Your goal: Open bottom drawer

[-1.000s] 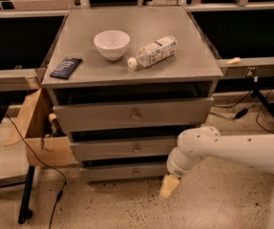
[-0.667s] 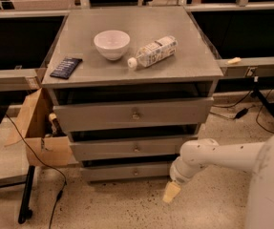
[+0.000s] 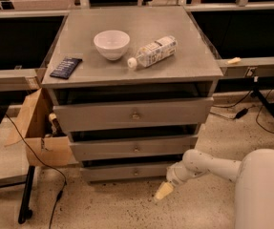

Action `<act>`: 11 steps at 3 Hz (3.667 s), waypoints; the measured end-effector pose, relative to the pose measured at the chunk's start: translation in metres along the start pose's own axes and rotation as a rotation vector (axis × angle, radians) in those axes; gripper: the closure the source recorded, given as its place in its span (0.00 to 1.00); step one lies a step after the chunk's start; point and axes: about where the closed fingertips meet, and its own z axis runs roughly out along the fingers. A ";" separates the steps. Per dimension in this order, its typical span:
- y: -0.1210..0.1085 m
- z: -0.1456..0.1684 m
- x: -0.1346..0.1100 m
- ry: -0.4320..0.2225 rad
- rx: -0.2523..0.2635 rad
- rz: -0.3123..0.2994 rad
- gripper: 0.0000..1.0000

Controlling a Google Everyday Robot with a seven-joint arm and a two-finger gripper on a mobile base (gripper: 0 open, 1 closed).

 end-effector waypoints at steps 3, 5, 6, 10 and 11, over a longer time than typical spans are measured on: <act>-0.007 0.020 -0.003 -0.068 -0.018 -0.001 0.00; -0.037 0.048 -0.042 -0.187 -0.004 -0.040 0.00; -0.046 0.057 -0.055 -0.211 0.008 -0.050 0.00; -0.071 0.091 -0.072 -0.318 0.025 -0.070 0.00; -0.076 0.106 -0.075 -0.305 0.051 -0.066 0.00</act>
Offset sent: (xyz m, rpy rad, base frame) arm 0.0033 -0.0059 -0.0072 0.0385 -0.0207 -0.0173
